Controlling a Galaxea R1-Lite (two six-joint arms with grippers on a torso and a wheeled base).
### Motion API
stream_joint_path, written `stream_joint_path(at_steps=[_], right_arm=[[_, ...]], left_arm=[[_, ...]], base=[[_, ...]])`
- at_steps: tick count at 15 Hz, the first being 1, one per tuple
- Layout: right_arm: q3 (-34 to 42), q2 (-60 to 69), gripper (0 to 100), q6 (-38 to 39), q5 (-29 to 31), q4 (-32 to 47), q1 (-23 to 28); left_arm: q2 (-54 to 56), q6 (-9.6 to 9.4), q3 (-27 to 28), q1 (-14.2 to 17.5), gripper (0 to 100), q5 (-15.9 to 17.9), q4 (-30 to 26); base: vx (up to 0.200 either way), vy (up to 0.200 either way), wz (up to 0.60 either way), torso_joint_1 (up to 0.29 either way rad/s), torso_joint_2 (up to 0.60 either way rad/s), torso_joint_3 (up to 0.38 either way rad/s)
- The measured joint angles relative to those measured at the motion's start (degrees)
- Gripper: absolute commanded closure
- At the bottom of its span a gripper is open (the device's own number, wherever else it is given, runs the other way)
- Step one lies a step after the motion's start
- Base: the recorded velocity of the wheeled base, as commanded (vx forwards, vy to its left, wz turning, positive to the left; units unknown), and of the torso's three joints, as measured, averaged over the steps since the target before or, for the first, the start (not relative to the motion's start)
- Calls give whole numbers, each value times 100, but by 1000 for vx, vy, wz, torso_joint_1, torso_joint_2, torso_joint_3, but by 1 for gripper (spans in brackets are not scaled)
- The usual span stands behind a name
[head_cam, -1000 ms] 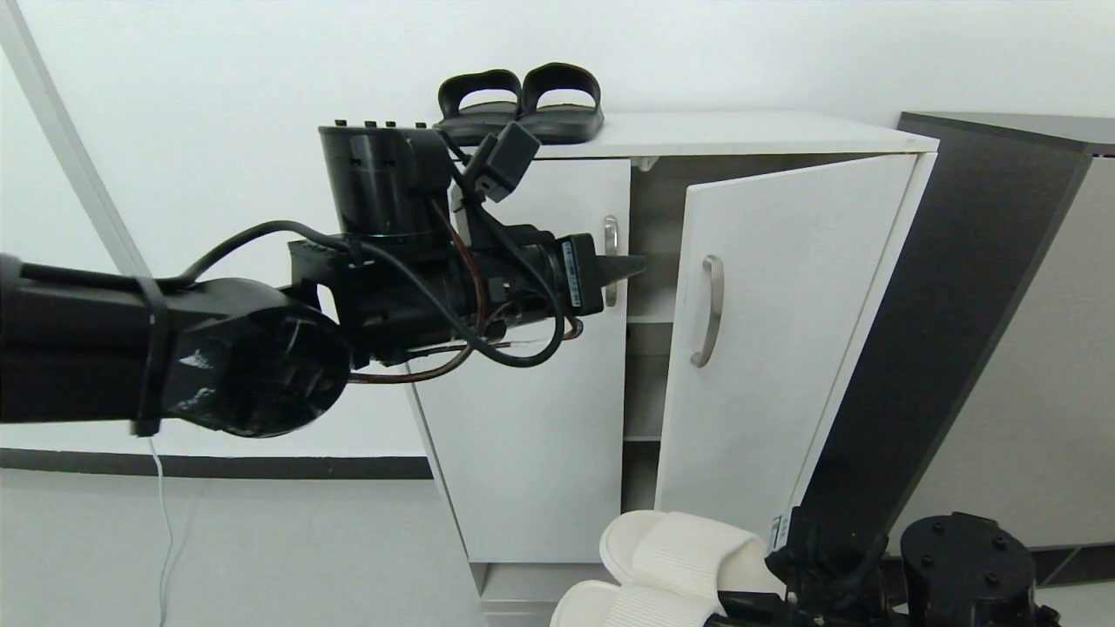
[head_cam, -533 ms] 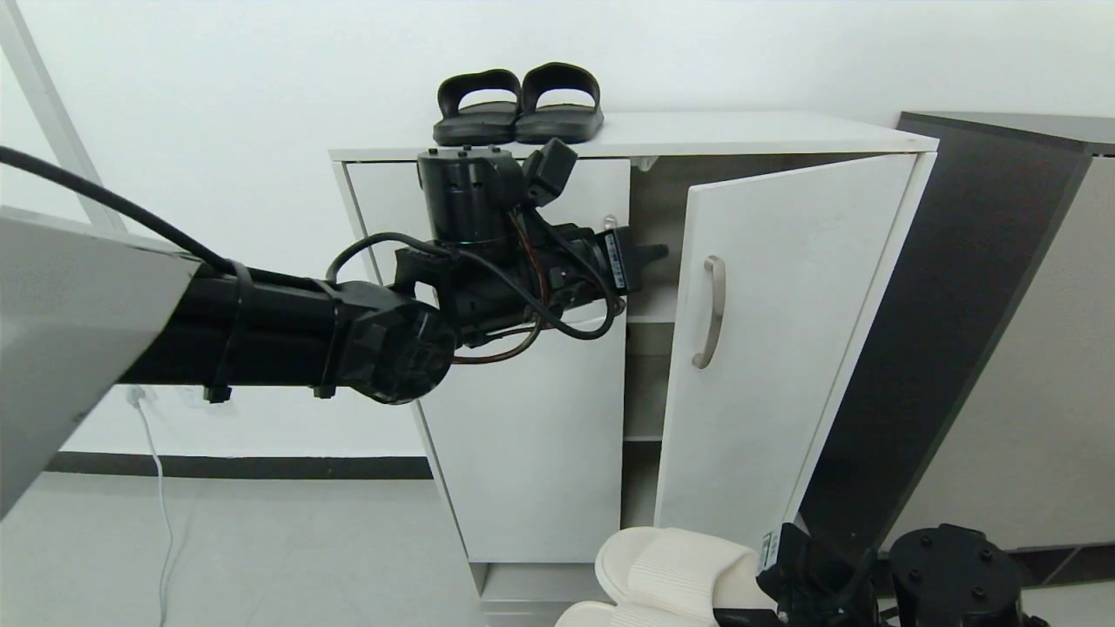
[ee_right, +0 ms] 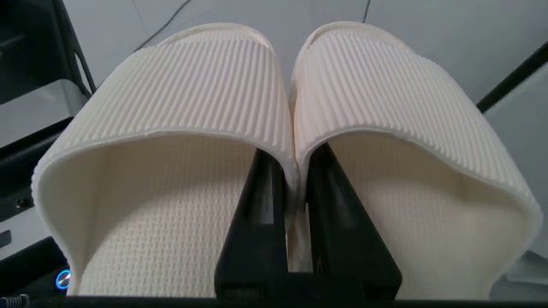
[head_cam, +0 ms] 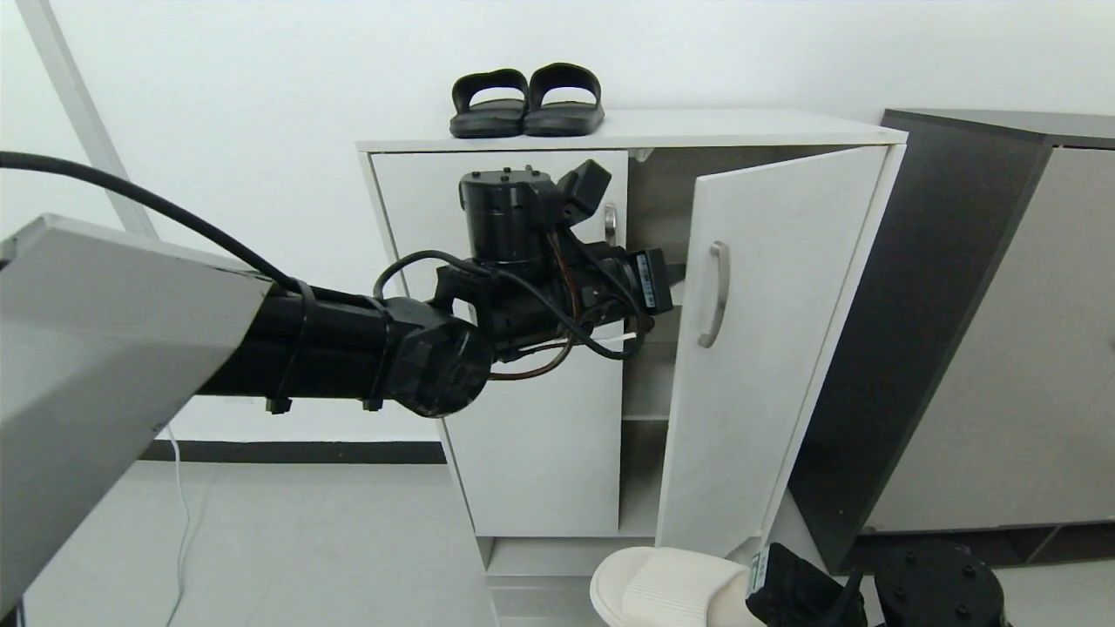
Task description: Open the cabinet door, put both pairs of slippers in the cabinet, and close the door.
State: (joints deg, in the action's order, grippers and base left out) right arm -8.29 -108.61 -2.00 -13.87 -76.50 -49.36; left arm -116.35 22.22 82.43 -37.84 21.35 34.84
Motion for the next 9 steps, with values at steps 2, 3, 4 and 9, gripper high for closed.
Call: stream_joint_path(at_steps=[2,3,4,9], right_arm=[[5,-10,100,0,0,2,-2],[11,-11,100,0,0,13,-6],[11,-18,100,0,-6,2,-17],[5,-35,100,1,0,-4,-2]], left_arm=[[-7,0,-118,-251,100,2,523],[-9,7,-204,-347,100,5,677],[-13,5,-263,-406,100,5,809],[9,5,-462,-206,100,-268,859]], base=[[0,0,0,0,0,0],[0,0,0,0,0,0],[0,0,0,0,0,0],[0,0,0,0,0,0]])
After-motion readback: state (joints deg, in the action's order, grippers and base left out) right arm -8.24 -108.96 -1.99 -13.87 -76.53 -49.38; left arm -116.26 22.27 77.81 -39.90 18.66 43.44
